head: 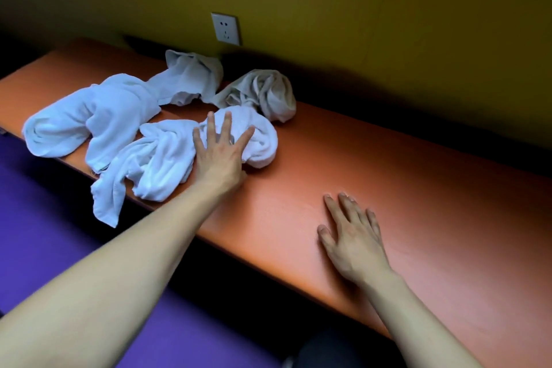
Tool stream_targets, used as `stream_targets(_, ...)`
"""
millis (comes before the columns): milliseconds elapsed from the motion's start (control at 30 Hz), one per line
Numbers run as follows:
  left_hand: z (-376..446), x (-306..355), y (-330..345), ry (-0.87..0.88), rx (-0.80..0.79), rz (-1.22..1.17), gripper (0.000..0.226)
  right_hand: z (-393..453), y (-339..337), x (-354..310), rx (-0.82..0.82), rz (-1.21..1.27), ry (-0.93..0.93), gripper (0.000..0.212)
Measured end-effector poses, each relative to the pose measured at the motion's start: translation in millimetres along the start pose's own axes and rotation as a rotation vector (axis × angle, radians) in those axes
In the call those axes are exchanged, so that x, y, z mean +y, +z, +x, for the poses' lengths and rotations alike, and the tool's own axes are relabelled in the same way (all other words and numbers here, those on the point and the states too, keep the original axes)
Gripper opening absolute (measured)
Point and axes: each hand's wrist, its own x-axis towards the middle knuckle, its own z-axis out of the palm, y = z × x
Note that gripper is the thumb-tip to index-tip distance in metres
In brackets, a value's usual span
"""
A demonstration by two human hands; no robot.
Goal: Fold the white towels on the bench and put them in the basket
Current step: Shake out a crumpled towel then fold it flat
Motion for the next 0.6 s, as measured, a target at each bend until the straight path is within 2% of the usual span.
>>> stream_targets(67,10,-9,5,-0.039,-0.116,-0.157,0.068,1,-2,1,-0.002,0.001,0.000,0.067)
stream_targets(133,10,-11,9,-0.044,-0.070,-0.271,0.048,2,-1,1,-0.007,0.000,0.006,0.068)
stream_targets(200,3,-7,10,-0.021,-0.003,-0.343,0.041,1,-2,0,-0.014,0.003,0.008,0.068)
stream_targets(300,-25,12,6,0.085,0.114,-0.479,0.022,1,-5,0,-0.029,0.060,0.003,0.070)
stream_targets(400,-70,46,-1,0.186,0.240,-0.637,0.021,-4,-14,5,-0.053,0.176,0.020,0.069)
stream_targets(467,-95,67,6,0.274,0.279,-0.655,0.018,-17,-23,10,0.009,0.322,0.076,0.059)
stream_targets(533,-116,89,12,0.296,0.246,-0.665,0.010,-36,-32,15,0.101,0.458,0.150,0.044)
stream_targets(600,-138,111,9,0.295,0.191,-0.699,0.012,-58,-37,18,0.128,0.570,0.216,0.033)
